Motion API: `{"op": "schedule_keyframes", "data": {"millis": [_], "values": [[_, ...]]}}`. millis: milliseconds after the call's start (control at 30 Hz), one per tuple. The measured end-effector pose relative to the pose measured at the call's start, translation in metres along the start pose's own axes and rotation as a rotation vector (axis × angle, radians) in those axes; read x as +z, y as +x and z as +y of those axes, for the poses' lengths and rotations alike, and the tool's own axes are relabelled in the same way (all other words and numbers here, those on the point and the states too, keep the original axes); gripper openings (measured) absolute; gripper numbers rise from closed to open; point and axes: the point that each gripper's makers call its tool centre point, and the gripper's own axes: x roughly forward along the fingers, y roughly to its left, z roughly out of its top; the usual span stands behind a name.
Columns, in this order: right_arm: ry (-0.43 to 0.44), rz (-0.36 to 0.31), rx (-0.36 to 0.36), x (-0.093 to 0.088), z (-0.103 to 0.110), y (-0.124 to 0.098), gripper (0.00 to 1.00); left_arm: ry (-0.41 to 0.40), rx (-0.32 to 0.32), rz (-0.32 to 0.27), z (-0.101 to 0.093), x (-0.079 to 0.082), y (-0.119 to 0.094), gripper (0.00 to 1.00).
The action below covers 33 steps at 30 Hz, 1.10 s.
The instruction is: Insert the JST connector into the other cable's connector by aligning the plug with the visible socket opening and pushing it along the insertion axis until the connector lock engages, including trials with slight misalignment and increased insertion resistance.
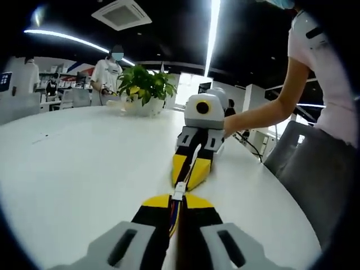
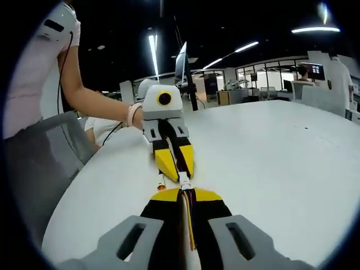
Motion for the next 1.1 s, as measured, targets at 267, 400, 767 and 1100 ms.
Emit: {"op": "schedule_keyframes", "data": {"millis": [267,400,767,1100], "values": [[0.045,-0.032,-0.030,0.002,-0.007,0.000,0.05,-0.015,0.100,-0.053,0.016,0.006,-0.004,0.06],[0.082,-0.041,-0.040,0.003,-0.008,-0.001,0.11,-0.080,0.133,-0.083,0.025,0.007,-0.011,0.16],[0.066,-0.091,-0.077,0.022,-0.009,-0.014,0.17,-0.085,0.176,-0.107,0.026,0.021,-0.029,0.17],[0.034,-0.112,-0.048,0.029,0.012,-0.038,0.20,-0.023,0.099,-0.084,-0.009,0.031,-0.039,0.19]]}}
